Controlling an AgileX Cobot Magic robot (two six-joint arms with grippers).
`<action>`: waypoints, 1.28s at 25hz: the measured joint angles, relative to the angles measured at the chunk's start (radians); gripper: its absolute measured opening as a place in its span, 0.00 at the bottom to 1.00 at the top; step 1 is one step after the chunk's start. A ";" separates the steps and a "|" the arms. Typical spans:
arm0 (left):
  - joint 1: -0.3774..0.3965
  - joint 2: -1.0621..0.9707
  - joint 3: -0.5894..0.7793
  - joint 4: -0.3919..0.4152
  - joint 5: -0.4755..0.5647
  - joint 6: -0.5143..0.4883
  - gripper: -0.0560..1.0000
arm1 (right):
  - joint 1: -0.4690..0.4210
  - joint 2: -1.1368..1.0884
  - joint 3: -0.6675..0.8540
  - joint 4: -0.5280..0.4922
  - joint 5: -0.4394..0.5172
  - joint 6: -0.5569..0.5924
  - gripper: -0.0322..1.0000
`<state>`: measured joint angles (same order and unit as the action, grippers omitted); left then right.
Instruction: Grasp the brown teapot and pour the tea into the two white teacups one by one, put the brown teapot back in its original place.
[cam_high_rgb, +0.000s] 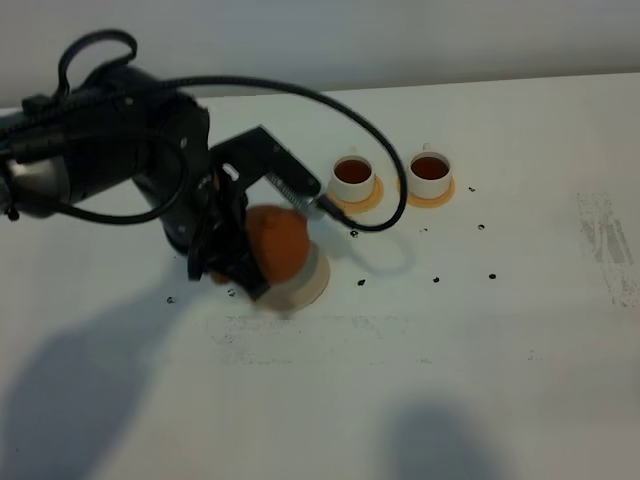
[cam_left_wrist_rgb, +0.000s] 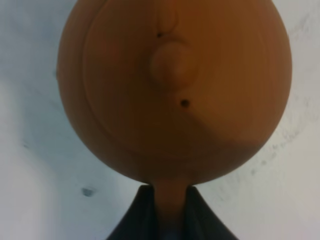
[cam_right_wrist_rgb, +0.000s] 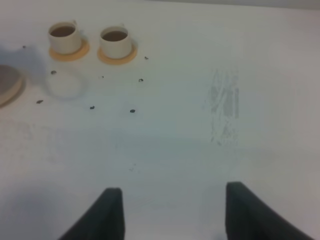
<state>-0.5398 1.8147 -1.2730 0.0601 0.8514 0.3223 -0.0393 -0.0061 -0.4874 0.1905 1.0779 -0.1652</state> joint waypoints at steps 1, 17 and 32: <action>0.002 0.000 0.015 -0.004 -0.013 0.000 0.15 | 0.000 0.000 0.000 0.000 0.000 0.000 0.48; 0.037 0.068 0.086 -0.040 -0.175 0.000 0.15 | 0.000 0.000 0.000 0.000 0.000 0.000 0.48; 0.037 0.095 0.086 -0.039 -0.189 0.000 0.15 | 0.000 0.000 0.000 0.000 0.000 0.000 0.48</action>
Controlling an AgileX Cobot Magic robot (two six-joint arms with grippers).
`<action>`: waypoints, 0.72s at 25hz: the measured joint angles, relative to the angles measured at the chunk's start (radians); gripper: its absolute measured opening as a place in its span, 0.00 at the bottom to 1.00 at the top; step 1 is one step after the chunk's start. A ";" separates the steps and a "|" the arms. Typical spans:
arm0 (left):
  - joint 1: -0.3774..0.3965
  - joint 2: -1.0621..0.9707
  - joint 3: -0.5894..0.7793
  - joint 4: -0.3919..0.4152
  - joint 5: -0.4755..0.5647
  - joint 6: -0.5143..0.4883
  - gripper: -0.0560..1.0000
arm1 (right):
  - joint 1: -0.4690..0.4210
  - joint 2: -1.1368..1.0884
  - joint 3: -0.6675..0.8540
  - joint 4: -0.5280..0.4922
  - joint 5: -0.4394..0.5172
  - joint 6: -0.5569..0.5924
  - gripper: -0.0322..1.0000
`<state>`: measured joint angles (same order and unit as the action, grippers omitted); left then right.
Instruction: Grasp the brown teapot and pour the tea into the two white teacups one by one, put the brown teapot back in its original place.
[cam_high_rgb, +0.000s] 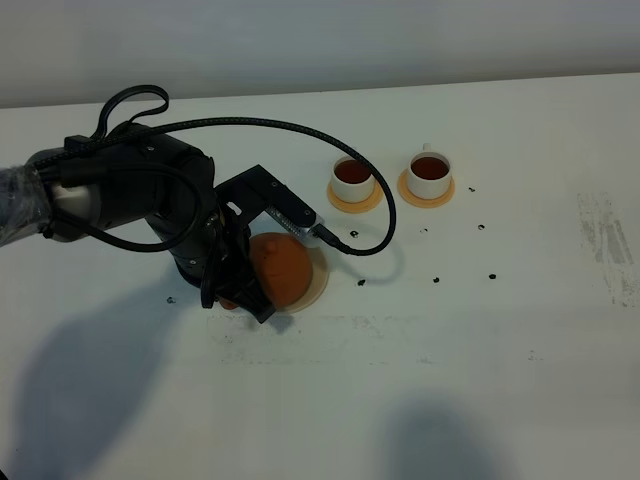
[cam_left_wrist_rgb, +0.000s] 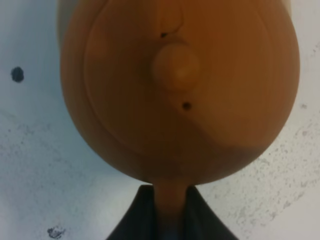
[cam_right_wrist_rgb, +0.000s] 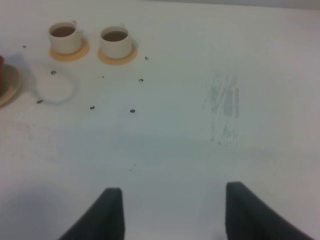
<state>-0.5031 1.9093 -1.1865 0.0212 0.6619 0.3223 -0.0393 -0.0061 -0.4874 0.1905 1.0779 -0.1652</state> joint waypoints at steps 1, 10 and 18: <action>0.000 0.000 0.000 0.000 -0.001 -0.001 0.15 | 0.000 0.000 0.000 0.000 0.000 0.000 0.48; 0.000 0.001 0.000 -0.004 -0.005 -0.008 0.15 | 0.000 0.000 0.000 0.000 0.000 0.000 0.48; 0.000 0.001 0.000 -0.010 -0.004 -0.043 0.38 | 0.000 0.000 0.000 0.000 0.000 0.000 0.48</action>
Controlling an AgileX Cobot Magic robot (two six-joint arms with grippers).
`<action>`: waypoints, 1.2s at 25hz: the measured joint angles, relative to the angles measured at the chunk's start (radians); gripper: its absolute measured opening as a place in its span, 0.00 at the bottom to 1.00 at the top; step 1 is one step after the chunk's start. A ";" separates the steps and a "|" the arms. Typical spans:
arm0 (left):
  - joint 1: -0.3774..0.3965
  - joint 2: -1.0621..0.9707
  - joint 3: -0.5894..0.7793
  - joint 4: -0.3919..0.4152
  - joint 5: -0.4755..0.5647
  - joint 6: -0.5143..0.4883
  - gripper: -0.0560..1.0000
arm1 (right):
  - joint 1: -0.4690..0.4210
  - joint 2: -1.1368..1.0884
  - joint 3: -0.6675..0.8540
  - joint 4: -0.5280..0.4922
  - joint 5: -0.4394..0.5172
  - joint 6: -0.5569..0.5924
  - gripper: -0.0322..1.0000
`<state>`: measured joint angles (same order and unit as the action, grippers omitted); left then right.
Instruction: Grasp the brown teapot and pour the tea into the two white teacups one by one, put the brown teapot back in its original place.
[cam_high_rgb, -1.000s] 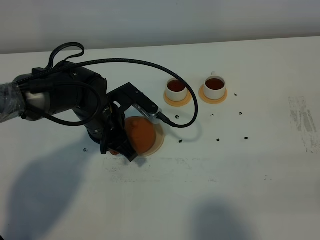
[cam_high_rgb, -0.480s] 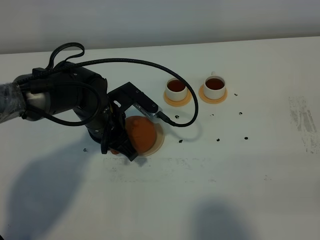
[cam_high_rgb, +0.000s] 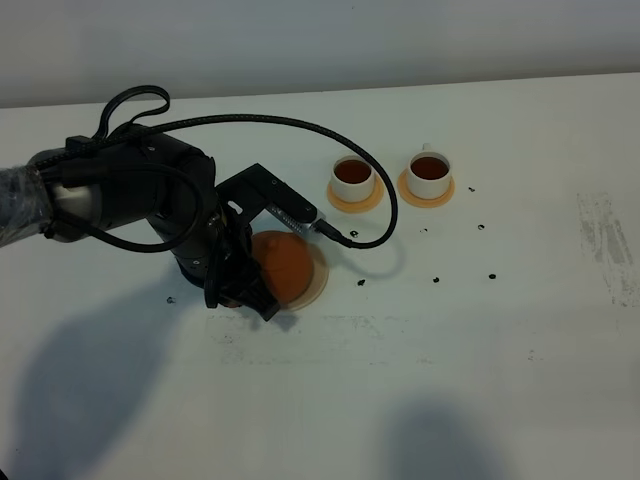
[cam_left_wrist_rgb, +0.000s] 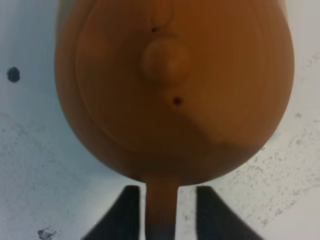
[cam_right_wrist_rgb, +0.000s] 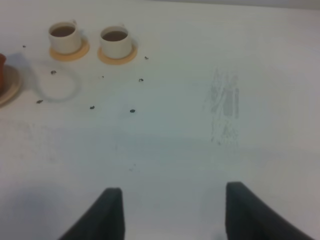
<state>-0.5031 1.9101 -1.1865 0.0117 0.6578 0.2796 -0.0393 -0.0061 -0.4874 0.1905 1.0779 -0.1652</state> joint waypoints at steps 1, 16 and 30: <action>0.000 0.000 0.000 0.000 0.002 -0.004 0.41 | 0.000 0.000 0.000 0.000 0.000 0.000 0.48; 0.060 -0.198 0.000 0.056 0.097 -0.055 0.48 | 0.000 0.000 0.000 0.000 0.000 0.000 0.48; 0.440 -0.562 0.170 0.082 0.217 -0.116 0.48 | 0.000 0.000 0.000 0.000 0.000 0.000 0.48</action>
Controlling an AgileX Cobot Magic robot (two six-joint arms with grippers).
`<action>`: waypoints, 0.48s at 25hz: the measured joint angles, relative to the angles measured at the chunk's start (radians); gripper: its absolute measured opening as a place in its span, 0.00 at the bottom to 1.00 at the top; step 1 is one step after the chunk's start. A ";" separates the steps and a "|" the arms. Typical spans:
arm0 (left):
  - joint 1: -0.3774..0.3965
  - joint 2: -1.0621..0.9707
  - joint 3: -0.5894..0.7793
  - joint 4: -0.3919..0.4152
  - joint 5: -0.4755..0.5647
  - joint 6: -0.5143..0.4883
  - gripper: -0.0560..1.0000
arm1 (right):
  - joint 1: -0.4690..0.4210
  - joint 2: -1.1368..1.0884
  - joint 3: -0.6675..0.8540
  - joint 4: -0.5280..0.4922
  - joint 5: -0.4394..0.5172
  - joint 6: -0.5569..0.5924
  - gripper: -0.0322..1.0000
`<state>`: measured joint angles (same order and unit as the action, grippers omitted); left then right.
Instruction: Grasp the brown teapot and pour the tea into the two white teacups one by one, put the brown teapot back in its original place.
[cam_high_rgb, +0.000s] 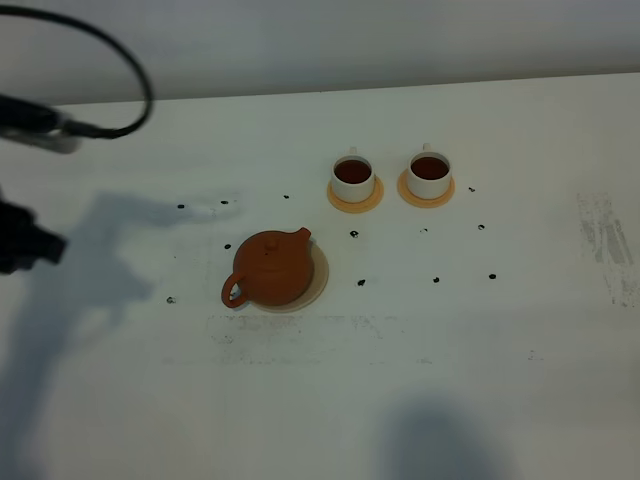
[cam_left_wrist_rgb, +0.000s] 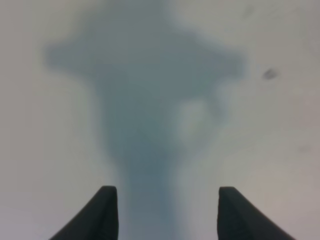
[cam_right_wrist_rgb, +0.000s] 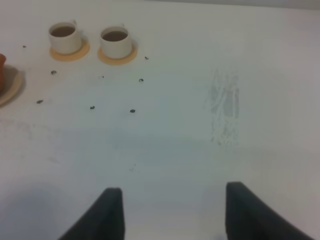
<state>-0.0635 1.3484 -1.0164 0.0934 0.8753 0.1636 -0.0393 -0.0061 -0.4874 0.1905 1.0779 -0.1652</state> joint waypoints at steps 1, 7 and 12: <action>0.032 -0.039 0.032 0.000 0.003 -0.002 0.48 | 0.000 0.000 0.000 0.000 0.000 0.000 0.48; 0.156 -0.274 0.153 -0.020 0.045 -0.048 0.48 | 0.000 0.000 0.000 0.000 0.000 0.000 0.48; 0.195 -0.484 0.244 -0.066 0.129 -0.052 0.48 | 0.000 0.000 0.000 0.000 0.000 0.000 0.48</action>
<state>0.1317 0.8643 -0.7720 0.0278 1.0039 0.1112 -0.0393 -0.0061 -0.4874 0.1905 1.0779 -0.1652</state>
